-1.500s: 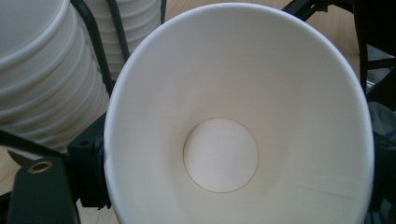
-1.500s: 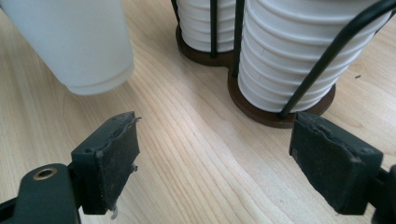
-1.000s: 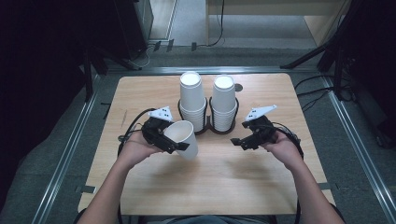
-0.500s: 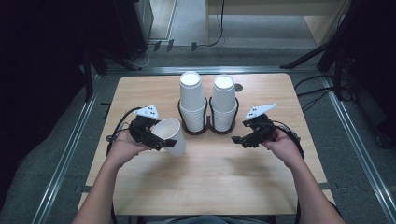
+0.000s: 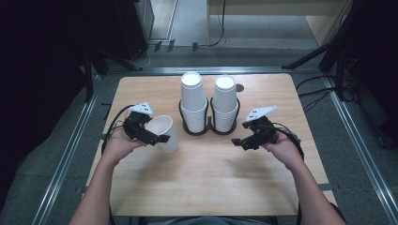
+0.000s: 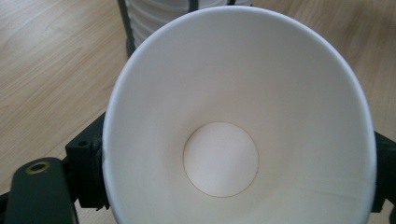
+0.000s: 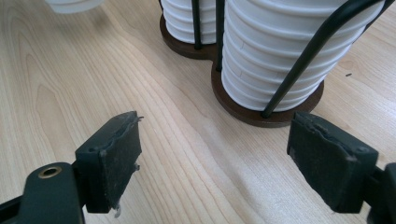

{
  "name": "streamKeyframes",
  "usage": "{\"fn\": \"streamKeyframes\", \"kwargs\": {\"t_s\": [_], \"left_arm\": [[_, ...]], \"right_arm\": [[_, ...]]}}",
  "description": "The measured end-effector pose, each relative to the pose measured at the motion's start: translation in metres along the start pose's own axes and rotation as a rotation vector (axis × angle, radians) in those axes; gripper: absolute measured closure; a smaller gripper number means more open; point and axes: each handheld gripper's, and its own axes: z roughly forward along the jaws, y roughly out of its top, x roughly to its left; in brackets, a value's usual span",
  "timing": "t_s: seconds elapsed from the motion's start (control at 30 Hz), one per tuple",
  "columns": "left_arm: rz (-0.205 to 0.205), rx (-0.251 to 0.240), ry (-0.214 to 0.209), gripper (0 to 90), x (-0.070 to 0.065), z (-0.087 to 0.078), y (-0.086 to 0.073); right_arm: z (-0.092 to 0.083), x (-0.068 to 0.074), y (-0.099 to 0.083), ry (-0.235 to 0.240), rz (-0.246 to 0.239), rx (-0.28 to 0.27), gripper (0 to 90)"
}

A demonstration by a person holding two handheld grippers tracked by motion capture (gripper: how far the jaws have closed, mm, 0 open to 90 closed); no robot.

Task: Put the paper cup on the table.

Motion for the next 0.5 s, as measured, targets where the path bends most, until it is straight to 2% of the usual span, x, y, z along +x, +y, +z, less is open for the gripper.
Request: {"fn": "streamKeyframes", "kwargs": {"t_s": [0.07, 0.37, 0.5], "left_arm": [[-0.008, 0.005, 0.014, 11.5, 0.004, 0.0, -0.001], [-0.031, 0.011, 0.051, 11.2, 0.023, -0.004, -0.004], [-0.054, -0.001, 0.064, 11.0, 0.028, -0.009, -0.005]], "right_arm": [[0.0, 0.002, 0.0, -0.004, -0.022, 0.002, 17.6], [0.004, 0.006, -0.001, -0.002, -0.026, 0.032, 17.6], [0.005, 0.004, -0.004, 0.017, -0.022, 0.02, 17.6]]}}
